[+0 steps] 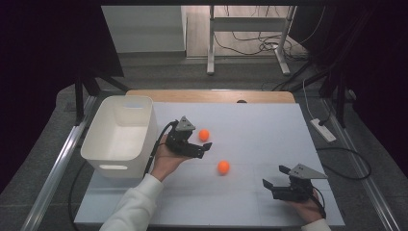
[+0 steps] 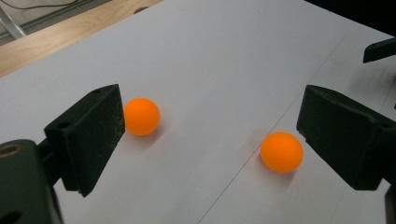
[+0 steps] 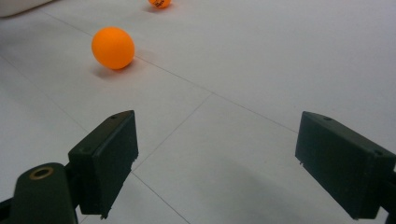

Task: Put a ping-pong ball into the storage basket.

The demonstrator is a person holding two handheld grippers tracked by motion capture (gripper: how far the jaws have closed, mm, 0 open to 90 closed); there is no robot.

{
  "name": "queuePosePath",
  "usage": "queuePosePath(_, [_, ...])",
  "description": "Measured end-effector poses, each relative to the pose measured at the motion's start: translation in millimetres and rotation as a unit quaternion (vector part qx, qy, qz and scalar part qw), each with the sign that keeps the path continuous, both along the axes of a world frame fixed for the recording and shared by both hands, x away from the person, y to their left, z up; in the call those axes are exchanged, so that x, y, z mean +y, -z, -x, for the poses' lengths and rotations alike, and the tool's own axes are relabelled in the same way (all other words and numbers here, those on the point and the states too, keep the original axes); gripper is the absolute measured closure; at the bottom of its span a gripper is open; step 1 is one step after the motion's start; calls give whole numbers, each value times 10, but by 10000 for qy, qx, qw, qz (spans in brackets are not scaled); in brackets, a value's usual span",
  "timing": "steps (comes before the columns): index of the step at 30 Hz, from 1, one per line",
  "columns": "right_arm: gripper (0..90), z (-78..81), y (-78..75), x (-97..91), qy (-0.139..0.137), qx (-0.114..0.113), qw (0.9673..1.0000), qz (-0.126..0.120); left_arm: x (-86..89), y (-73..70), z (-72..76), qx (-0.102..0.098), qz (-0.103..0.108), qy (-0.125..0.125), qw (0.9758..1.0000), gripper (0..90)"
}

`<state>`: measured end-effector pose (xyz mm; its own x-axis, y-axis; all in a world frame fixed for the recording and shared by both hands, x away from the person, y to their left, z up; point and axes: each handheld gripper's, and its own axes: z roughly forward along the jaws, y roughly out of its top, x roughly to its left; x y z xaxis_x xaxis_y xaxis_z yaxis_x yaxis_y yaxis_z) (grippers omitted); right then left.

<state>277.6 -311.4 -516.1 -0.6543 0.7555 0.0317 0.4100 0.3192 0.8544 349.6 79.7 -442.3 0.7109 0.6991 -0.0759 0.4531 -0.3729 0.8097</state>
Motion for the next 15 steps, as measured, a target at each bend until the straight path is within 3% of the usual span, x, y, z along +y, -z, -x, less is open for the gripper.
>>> queuePosePath(15, [135, 4, -4, 6, -16, 3, 10000, 8, -20, 21, -30, 39, -25, 16, 10000, 83])
